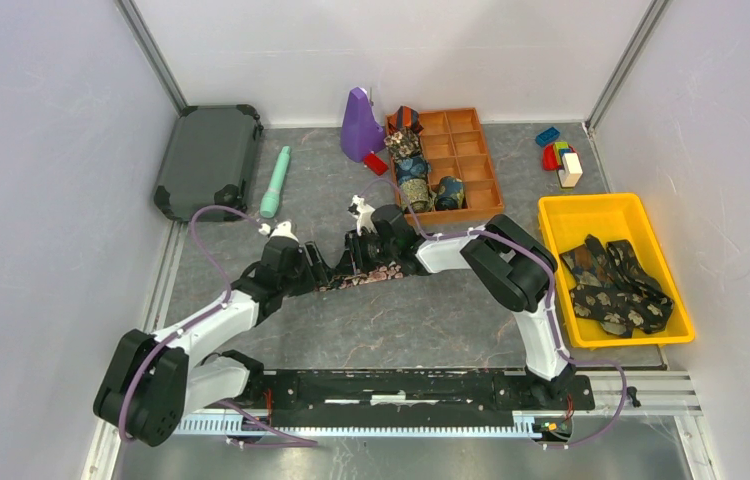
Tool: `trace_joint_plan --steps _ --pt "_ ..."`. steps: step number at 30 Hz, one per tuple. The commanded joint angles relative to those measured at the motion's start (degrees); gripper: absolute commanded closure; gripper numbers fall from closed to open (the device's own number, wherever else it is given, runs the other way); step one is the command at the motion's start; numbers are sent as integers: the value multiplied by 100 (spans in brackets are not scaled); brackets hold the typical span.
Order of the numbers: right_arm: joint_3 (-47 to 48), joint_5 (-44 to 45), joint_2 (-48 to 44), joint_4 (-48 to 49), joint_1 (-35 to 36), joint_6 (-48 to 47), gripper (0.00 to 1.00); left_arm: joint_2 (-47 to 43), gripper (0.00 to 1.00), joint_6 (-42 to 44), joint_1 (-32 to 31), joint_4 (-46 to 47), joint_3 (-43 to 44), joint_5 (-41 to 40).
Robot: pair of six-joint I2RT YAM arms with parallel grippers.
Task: Roll the ties
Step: Roll the tie at the center of the board.
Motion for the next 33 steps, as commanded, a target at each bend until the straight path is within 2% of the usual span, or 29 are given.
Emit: trace_joint_plan --steps 1,8,20,25,28,33 --pt "-192 103 258 -292 3 -154 68 59 28 -46 33 250 -80 -101" --pt "-203 113 281 -303 3 -159 68 2 31 -441 66 250 -322 -272" --pt "-173 149 333 -362 3 -182 70 97 49 -641 197 1056 -631 103" --pt "-160 160 349 -365 3 -178 70 -17 60 -643 204 1221 -765 94" --pt "-165 160 330 -355 3 -170 69 -88 70 -557 202 1222 -771 88" --pt "-129 143 222 -346 3 -167 65 -87 76 -395 204 912 -590 -10"
